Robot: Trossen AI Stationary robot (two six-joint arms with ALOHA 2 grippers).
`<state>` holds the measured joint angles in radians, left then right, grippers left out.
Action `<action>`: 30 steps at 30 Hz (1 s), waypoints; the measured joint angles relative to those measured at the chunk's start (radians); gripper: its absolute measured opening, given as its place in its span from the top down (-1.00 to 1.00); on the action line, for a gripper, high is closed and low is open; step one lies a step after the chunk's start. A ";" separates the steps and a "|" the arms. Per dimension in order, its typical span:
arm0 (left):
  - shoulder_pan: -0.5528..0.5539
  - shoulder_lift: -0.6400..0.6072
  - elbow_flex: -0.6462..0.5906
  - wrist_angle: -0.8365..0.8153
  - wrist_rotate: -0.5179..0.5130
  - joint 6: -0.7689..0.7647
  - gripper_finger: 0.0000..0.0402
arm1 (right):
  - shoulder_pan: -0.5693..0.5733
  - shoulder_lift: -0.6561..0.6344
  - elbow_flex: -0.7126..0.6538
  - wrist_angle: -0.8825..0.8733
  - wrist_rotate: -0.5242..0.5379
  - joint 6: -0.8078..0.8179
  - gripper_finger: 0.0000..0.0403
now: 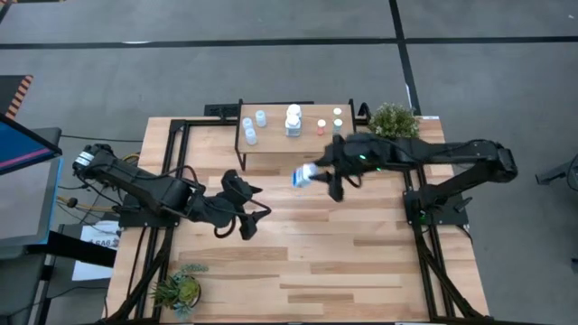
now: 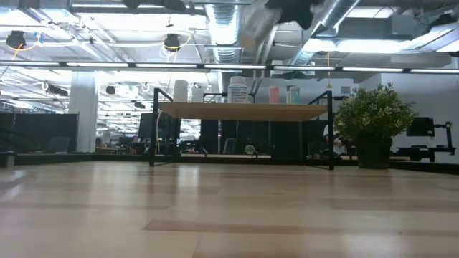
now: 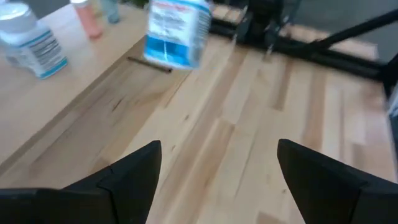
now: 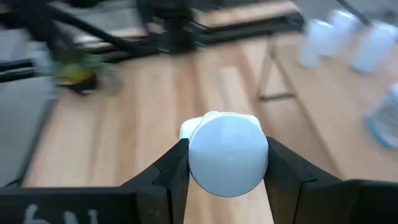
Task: Pick and place medicine bottles onto shelf by color
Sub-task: Put the white medicine bottle on the shelf aligned with the other white medicine bottles
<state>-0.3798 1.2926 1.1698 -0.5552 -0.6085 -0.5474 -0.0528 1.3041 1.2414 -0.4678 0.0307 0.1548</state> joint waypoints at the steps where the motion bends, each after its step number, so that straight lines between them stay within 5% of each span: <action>1: 0.003 0.000 0.000 -0.021 0.000 0.000 -0.53 | -0.015 0.028 0.032 -0.031 0.013 0.009 0.17; 18: 0.014 0.000 0.000 -0.527 -0.027 -0.052 -0.53 | -0.172 0.489 0.547 -0.419 0.135 0.205 0.14; 30: 0.014 0.001 0.000 -0.630 -0.033 -0.051 -0.53 | -0.186 0.635 0.778 -0.570 0.255 0.296 0.13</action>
<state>-0.3653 1.2933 1.1698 -1.1849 -0.6418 -0.5980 -0.2388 1.9394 2.0197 -1.0377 0.2857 0.4504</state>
